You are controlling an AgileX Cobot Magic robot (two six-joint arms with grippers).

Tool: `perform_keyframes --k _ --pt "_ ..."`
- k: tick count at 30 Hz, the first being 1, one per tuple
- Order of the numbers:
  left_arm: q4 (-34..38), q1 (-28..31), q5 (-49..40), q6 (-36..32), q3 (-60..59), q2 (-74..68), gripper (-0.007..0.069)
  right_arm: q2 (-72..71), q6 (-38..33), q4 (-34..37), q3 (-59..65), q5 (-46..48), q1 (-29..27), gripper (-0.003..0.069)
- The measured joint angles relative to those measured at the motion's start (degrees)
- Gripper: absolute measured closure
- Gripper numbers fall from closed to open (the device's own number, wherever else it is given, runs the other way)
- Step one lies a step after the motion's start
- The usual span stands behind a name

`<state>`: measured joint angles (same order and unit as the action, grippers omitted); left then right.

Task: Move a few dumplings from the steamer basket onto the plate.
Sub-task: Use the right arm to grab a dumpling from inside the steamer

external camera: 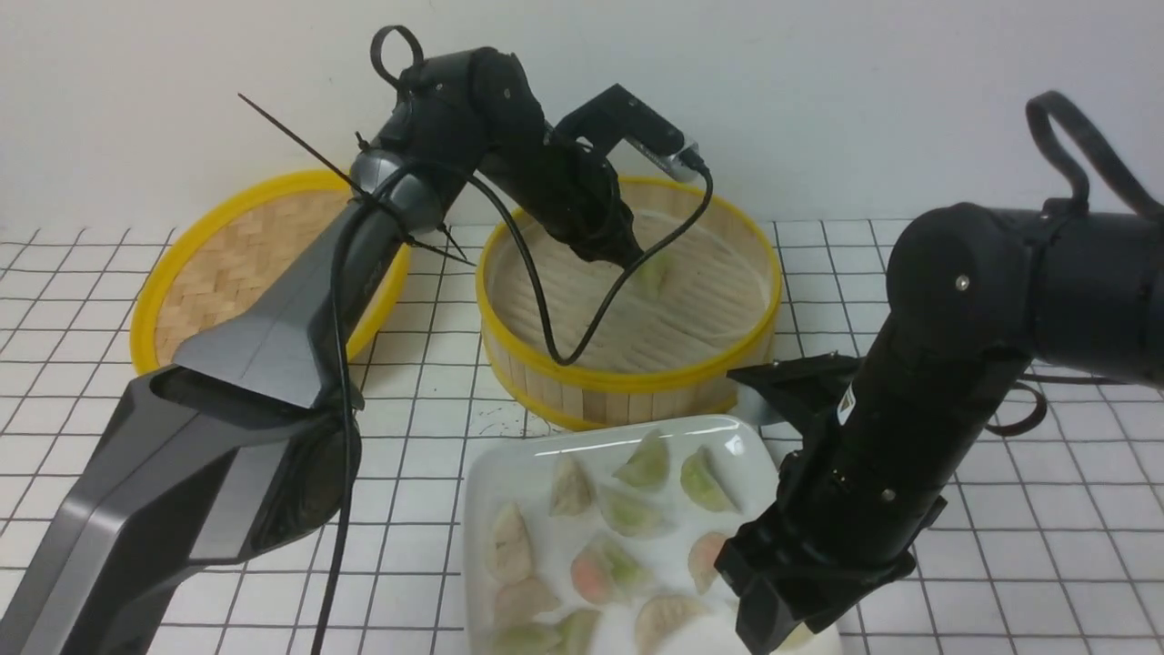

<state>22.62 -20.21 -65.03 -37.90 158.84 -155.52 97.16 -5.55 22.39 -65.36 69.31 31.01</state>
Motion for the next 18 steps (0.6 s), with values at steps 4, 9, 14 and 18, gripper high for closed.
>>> perform_keyframes --k 4,9,14,18 --pt "-1.4 0.7 -2.3 3.4 0.0 0.1 0.038 0.0 -1.5 -2.2 -1.0 0.4 0.0 0.0305" --pt "-12.8 0.7 -6.3 12.3 -0.1 2.5 0.0491 0.1 2.6 -12.6 -11.0 1.0 0.0 0.0336" --pt "-20.9 1.6 -6.7 25.8 -0.5 9.4 0.0617 1.8 7.4 -22.1 -25.8 1.4 -0.6 0.0382" --pt "-18.0 2.3 -6.7 30.4 -9.4 21.4 0.0631 10.3 7.9 -19.7 -43.0 1.6 -5.2 0.0419"
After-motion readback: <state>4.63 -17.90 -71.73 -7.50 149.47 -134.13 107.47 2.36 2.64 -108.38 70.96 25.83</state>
